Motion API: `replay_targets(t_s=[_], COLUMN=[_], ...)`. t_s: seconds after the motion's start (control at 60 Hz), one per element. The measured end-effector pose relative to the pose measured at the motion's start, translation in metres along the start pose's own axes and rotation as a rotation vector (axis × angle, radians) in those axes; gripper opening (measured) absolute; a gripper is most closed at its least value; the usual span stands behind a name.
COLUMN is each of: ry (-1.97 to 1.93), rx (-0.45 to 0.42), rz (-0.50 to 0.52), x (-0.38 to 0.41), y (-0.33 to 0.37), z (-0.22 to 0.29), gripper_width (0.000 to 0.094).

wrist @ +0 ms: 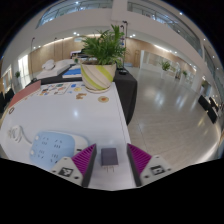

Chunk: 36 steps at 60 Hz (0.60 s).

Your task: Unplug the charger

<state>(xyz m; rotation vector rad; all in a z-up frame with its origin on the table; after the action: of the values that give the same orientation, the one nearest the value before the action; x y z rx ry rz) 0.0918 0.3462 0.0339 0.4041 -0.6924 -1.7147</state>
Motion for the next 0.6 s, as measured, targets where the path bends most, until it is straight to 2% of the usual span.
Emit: replay_targets(t_s=[0.067,0.083,0.1,0.167,0.4,0.6], ry=[0.01,0.006,0.001,-0.011,-0.063,-0.09], rx=[0.014,0.013,0.012,-0.005,0.04,0.066], rz=[-0.014,-0.016,-0.016,0.016,0.017,0.031], x=[-0.001,0.0,0.001,0.01,0.021,0.028], y=[0.031,0.041,0.051,0.102,0.282,0.354], z=[0.004,0.005,0.006,0.014,-0.016,-0.06], gripper_width=[0.0885,0.0822,0.0815,0.0863,0.0852,0.0849])
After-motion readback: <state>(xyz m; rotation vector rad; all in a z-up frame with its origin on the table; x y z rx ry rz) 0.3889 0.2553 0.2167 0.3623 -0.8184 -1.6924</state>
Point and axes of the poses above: the point between the fingertips, and its own axes, seen from behind it with the camera up: x to the left, z up, y backward, against the way the camera looks, the point moved 4 cm from there along y, backward, against the way the camera looks, and after that the axes turned 14 degrees about -y, right-handed, at the moved point
